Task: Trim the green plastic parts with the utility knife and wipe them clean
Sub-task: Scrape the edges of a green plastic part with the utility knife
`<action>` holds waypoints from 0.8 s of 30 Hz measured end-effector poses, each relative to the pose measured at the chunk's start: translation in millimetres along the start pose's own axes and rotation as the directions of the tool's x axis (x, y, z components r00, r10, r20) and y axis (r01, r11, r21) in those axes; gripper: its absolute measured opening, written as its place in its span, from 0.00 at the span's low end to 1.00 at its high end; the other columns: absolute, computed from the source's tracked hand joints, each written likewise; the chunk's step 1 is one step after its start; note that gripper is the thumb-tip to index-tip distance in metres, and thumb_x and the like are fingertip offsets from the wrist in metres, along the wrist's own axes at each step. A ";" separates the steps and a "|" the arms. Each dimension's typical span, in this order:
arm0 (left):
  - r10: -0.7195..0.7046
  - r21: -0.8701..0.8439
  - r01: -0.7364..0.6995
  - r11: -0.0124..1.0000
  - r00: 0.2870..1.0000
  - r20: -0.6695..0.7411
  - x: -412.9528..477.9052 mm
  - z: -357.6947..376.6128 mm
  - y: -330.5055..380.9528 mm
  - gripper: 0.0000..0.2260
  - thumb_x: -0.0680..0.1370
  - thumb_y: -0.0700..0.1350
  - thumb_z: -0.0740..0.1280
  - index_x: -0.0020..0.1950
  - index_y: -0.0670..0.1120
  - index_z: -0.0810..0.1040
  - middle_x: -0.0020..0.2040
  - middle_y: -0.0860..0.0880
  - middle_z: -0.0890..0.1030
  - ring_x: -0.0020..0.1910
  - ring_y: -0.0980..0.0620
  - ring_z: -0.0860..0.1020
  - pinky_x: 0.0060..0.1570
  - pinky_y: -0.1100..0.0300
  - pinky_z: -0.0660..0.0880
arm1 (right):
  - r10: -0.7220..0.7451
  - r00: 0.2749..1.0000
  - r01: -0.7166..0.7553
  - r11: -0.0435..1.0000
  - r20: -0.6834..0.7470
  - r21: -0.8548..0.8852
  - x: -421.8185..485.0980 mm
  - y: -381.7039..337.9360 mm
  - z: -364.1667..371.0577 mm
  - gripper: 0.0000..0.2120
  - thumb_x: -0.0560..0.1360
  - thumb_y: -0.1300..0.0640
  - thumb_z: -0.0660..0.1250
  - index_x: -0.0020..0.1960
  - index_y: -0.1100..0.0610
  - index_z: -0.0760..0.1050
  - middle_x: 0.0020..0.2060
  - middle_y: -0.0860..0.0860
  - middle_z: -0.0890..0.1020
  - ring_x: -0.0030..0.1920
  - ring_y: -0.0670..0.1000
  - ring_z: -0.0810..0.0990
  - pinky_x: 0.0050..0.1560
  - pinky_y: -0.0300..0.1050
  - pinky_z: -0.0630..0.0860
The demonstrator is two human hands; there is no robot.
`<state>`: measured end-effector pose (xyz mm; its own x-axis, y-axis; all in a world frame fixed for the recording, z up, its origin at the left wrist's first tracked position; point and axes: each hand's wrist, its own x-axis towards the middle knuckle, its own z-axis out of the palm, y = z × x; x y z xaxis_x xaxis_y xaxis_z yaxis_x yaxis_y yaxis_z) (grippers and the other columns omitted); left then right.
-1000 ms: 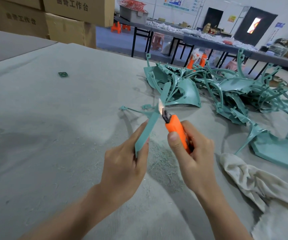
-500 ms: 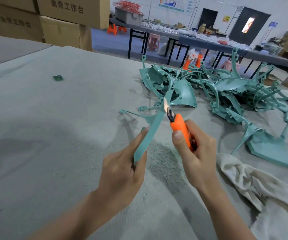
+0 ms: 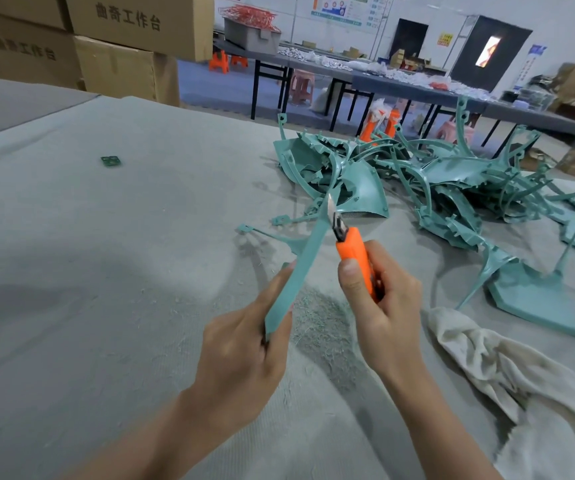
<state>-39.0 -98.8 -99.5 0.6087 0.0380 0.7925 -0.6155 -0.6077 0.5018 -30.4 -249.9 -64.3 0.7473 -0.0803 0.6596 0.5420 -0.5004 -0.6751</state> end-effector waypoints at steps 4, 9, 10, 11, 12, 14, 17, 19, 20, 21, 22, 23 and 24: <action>-0.058 -0.048 0.057 0.997 0.998 -0.019 2.5 -1.4 2.3 0.14 0.83 0.55 0.52 0.61 0.53 0.73 0.21 0.56 0.70 0.35 0.56 0.75 0.35 0.83 0.60 | -0.020 0.998 0.020 1.000 0.062 -0.005 -7.9 1.0 -1.1 0.18 0.79 0.45 0.61 0.38 0.56 0.70 0.25 0.52 0.65 0.24 0.45 0.62 0.28 0.33 0.57; 0.032 -0.034 -0.032 0.999 0.999 -0.020 3.9 -1.1 -0.3 0.17 0.84 0.54 0.50 0.62 0.49 0.73 0.22 0.55 0.71 0.35 0.53 0.73 0.37 0.79 0.62 | 0.047 0.999 -0.049 0.997 0.026 0.061 -4.4 0.7 -1.2 0.20 0.79 0.43 0.61 0.36 0.57 0.68 0.26 0.53 0.64 0.26 0.47 0.62 0.26 0.45 0.59; 0.064 -0.035 -0.065 0.997 0.997 -0.030 3.8 -0.5 -1.9 0.16 0.84 0.53 0.51 0.62 0.47 0.73 0.23 0.53 0.72 0.35 0.52 0.72 0.37 0.77 0.62 | 0.080 0.997 -0.081 0.993 0.015 0.084 -2.6 0.9 -2.3 0.21 0.78 0.42 0.61 0.36 0.57 0.67 0.26 0.53 0.64 0.26 0.48 0.61 0.26 0.48 0.58; 0.099 -0.034 -0.101 0.994 0.994 -0.041 3.6 -0.1 -3.4 0.16 0.84 0.51 0.52 0.62 0.46 0.73 0.23 0.53 0.72 0.34 0.51 0.71 0.37 0.76 0.62 | 0.113 0.994 -0.113 0.988 0.006 0.105 -1.2 1.8 -3.8 0.23 0.78 0.40 0.61 0.36 0.58 0.67 0.27 0.54 0.63 0.27 0.49 0.61 0.26 0.50 0.58; 0.140 -0.031 -0.141 0.989 0.989 -0.050 3.3 0.5 -4.3 0.15 0.84 0.50 0.52 0.62 0.45 0.73 0.23 0.52 0.72 0.33 0.51 0.70 0.38 0.75 0.62 | 0.150 0.989 -0.148 0.981 -0.005 0.123 0.2 2.8 -6.0 0.24 0.77 0.39 0.61 0.36 0.59 0.66 0.28 0.55 0.63 0.28 0.50 0.60 0.27 0.52 0.58; 0.229 -0.036 -0.232 0.972 0.971 -0.061 1.1 2.1 -5.0 0.14 0.84 0.47 0.54 0.62 0.43 0.73 0.27 0.52 0.75 0.32 0.52 0.69 0.39 0.74 0.63 | 0.234 0.971 -0.224 0.963 -0.051 0.152 4.5 4.2 -9.3 0.25 0.76 0.37 0.61 0.37 0.59 0.66 0.30 0.55 0.62 0.31 0.53 0.60 0.30 0.56 0.58; 0.293 -0.059 -0.296 0.953 0.955 -0.055 -2.0 5.7 -4.0 0.13 0.83 0.45 0.56 0.64 0.42 0.72 0.42 0.53 0.74 0.33 0.53 0.70 0.42 0.72 0.64 | 0.347 0.928 -0.319 0.928 -0.135 0.192 8.5 7.1 -12.5 0.26 0.77 0.38 0.61 0.39 0.62 0.68 0.29 0.50 0.65 0.32 0.52 0.62 0.32 0.54 0.60; 0.285 -0.021 -0.286 0.958 0.957 -0.056 -1.6 6.7 -7.0 0.12 0.82 0.43 0.57 0.64 0.42 0.72 0.41 0.54 0.70 0.32 0.54 0.68 0.42 0.72 0.64 | 0.396 0.906 -0.339 0.889 -0.147 0.308 7.7 6.1 -14.4 0.21 0.78 0.41 0.60 0.40 0.59 0.72 0.27 0.46 0.66 0.28 0.48 0.63 0.28 0.44 0.61; 0.284 0.008 -0.284 0.959 0.957 -0.055 -0.9 6.5 -9.7 0.13 0.80 0.40 0.59 0.64 0.42 0.72 0.41 0.54 0.69 0.32 0.54 0.66 0.42 0.72 0.63 | 0.425 0.897 -0.350 0.850 -0.121 0.393 6.7 4.1 -15.7 0.20 0.78 0.41 0.59 0.41 0.57 0.74 0.27 0.47 0.66 0.27 0.46 0.62 0.26 0.40 0.60; 0.285 0.032 -0.284 0.958 0.957 -0.050 0.2 5.9 -12.2 0.16 0.76 0.37 0.62 0.64 0.42 0.72 0.42 0.55 0.70 0.32 0.55 0.65 0.42 0.72 0.63 | 0.447 0.891 -0.364 0.801 -0.071 0.476 5.8 1.6 -17.0 0.20 0.76 0.40 0.60 0.42 0.56 0.75 0.27 0.47 0.66 0.26 0.46 0.61 0.24 0.37 0.60; 0.288 0.048 -0.286 0.957 0.957 -0.043 1.6 5.0 -14.7 0.20 0.73 0.35 0.63 0.64 0.42 0.73 0.43 0.56 0.74 0.32 0.55 0.65 0.42 0.71 0.64 | 0.454 0.891 -0.383 0.748 0.004 0.542 5.0 -1.4 -18.3 0.21 0.74 0.37 0.63 0.42 0.55 0.76 0.27 0.48 0.66 0.25 0.45 0.60 0.23 0.35 0.59; 0.288 0.068 -0.285 0.956 0.957 -0.041 3.3 3.8 -16.6 0.22 0.70 0.33 0.63 0.64 0.42 0.74 0.44 0.57 0.78 0.32 0.55 0.66 0.42 0.70 0.65 | 0.442 0.892 -0.409 0.700 0.095 0.585 3.9 -4.7 -18.4 0.22 0.71 0.34 0.68 0.42 0.54 0.77 0.27 0.48 0.65 0.24 0.45 0.60 0.22 0.34 0.59; 0.286 0.087 -0.282 0.955 0.957 -0.041 4.7 3.0 -17.6 0.22 0.70 0.33 0.63 0.64 0.42 0.74 0.45 0.56 0.82 0.33 0.54 0.67 0.41 0.69 0.66 | 0.408 0.895 -0.427 0.672 0.180 0.605 2.2 -8.0 -17.4 0.23 0.66 0.34 0.74 0.41 0.54 0.77 0.26 0.48 0.65 0.23 0.44 0.60 0.22 0.34 0.59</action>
<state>-23.8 -90.4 -105.7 0.3860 -0.1054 0.9165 -0.7164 -0.6601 0.2258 -39.8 -261.0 -51.7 0.9591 -0.1210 0.2559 0.2773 0.2198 -0.9353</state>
